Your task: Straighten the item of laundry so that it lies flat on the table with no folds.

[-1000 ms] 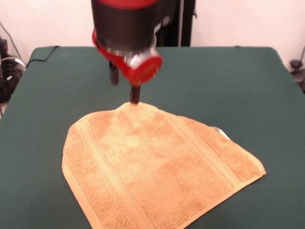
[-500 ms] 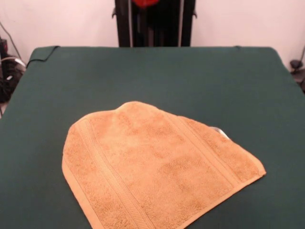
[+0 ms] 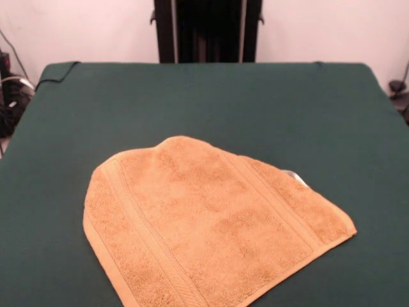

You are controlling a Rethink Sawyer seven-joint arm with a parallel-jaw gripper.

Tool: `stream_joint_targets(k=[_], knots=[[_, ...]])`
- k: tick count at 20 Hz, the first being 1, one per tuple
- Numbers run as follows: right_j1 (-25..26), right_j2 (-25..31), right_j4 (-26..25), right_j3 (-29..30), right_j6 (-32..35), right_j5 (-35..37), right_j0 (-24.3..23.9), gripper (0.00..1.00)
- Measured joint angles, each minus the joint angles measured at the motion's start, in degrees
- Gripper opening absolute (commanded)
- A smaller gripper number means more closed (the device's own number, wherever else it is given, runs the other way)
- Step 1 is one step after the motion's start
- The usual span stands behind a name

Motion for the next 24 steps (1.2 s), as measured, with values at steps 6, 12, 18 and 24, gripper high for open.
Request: stream_joint_targets(k=[6,12,18,24], knots=[[-1.9,0.1,-0.1,5.3,0.0,-10.1,-3.1,1.0],[-2.0,1.7,-0.1,8.9,0.0,-16.1,-6.3,1.0],[-2.0,4.8,-0.1,12.2,0.0,-20.0,-9.7,1.0],[-2.0,9.5,-1.9,14.4,-0.3,-21.7,-14.4,1.0]])
